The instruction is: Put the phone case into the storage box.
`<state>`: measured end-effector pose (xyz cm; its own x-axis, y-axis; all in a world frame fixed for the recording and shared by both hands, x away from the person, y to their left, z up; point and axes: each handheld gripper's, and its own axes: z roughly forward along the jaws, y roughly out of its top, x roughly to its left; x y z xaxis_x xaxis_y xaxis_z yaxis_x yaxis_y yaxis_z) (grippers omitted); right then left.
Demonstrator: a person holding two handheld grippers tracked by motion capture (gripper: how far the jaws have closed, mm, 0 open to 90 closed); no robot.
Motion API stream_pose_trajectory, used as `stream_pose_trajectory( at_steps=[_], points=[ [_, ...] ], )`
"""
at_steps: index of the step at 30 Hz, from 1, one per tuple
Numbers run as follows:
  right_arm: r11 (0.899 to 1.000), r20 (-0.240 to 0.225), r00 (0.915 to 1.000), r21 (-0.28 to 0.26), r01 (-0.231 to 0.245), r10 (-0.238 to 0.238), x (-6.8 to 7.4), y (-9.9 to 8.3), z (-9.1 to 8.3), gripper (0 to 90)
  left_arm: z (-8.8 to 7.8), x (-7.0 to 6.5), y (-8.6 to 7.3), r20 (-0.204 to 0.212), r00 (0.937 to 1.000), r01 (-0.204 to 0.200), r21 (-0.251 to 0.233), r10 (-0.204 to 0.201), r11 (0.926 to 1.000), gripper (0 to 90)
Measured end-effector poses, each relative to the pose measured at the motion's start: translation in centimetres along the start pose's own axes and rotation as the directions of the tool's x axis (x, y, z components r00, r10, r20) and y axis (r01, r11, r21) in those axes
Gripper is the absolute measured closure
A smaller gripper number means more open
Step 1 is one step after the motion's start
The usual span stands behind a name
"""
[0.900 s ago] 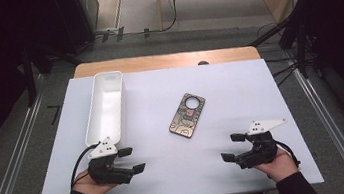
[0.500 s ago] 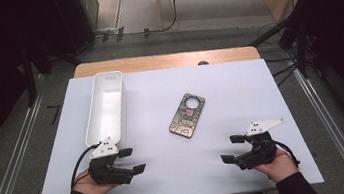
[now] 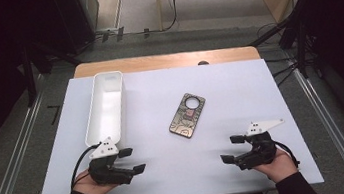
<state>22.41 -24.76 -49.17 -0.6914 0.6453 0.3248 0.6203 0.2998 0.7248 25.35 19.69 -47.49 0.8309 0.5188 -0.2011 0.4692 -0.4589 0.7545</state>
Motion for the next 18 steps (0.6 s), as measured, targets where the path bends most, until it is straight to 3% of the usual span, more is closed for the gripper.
stream_pose_trajectory(
  at_steps=[18],
  points=[
    [1.000,-0.016,0.9998,0.002,-0.008,0.008,-0.08,-0.07,0.16,12.4,0.08,0.16,0.40,0.019,0.9997,0.013,0.010,-0.013,0.9999,23.7]
  ],
)
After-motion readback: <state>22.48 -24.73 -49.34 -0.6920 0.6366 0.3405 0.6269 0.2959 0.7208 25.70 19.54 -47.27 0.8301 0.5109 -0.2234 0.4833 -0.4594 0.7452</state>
